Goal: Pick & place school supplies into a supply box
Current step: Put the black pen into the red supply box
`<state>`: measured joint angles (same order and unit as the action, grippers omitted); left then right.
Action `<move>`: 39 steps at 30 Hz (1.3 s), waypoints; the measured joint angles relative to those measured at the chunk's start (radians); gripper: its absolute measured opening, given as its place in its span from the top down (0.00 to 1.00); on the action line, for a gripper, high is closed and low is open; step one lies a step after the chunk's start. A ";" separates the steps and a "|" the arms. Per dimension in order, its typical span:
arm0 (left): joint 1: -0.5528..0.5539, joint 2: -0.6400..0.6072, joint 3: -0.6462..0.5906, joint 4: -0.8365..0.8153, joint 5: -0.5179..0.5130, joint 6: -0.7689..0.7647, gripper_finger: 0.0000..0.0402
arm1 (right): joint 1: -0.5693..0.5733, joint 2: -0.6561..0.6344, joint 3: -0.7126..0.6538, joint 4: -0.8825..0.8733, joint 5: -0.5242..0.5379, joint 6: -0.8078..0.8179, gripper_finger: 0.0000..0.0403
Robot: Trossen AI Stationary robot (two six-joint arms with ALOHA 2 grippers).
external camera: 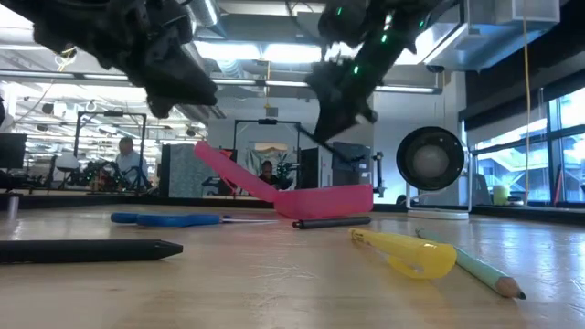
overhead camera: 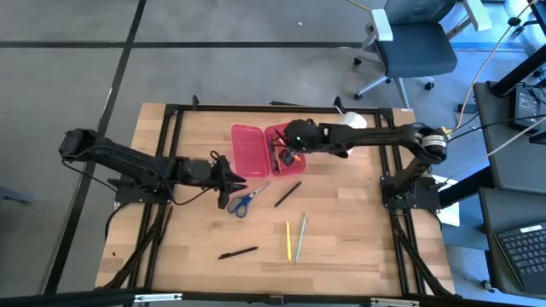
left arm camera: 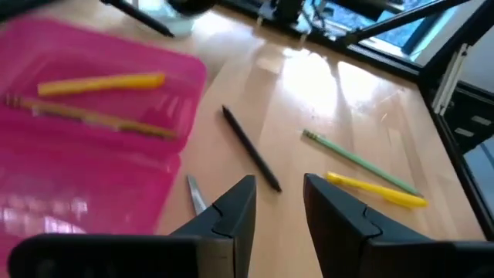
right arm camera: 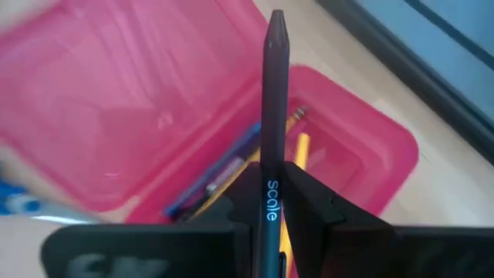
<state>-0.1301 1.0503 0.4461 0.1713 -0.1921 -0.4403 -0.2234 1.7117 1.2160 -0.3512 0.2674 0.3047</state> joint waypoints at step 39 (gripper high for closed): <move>-0.201 -0.006 0.066 -0.324 -0.114 -0.438 0.75 | -0.124 0.222 0.001 0.098 -0.086 -0.054 0.70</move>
<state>-0.3313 1.0443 0.5120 -0.1524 -0.3058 -0.8780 -0.3477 1.9341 1.2171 -0.2533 0.1818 0.2507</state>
